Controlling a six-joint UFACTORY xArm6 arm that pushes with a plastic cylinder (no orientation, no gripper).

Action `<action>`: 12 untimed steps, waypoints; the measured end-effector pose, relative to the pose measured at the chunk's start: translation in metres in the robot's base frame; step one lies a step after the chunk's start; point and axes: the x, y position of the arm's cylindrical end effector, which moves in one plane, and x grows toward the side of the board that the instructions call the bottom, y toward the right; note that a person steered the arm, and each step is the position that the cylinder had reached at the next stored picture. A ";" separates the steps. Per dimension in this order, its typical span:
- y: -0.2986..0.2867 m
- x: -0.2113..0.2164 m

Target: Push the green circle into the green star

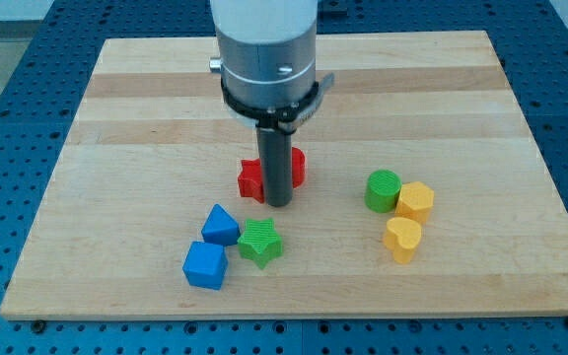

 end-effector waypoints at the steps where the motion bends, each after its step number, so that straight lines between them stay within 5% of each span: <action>1: -0.003 -0.004; 5: 0.127 -0.031; 8: 0.291 -0.034; 12: 0.242 -0.010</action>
